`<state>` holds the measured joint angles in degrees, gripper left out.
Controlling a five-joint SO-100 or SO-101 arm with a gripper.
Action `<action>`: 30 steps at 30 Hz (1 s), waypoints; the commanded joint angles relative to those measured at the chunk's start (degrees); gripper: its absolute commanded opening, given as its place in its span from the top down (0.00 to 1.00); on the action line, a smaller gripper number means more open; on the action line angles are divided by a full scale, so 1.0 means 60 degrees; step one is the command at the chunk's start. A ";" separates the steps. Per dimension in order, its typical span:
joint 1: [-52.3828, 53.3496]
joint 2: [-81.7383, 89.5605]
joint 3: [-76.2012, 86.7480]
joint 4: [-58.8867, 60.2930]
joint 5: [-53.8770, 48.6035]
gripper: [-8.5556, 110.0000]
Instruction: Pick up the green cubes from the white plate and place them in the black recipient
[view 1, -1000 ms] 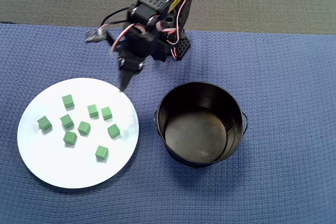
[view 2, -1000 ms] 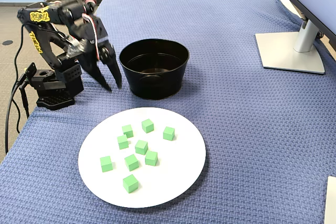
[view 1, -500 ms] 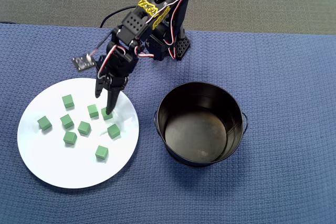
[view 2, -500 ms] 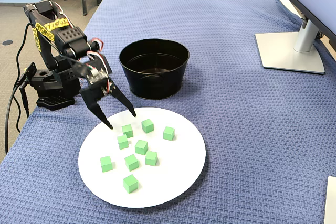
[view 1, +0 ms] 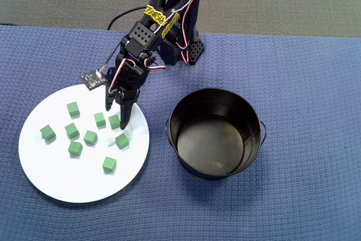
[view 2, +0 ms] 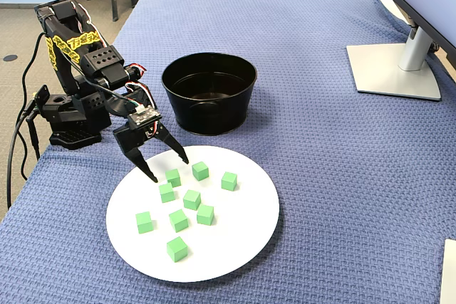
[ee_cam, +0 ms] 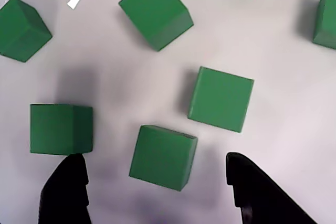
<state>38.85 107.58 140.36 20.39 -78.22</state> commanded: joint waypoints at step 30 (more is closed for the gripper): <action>-0.0059 -0.0981 -0.0190 -0.1128 0.0469 0.90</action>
<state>37.71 101.78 140.71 15.03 -76.64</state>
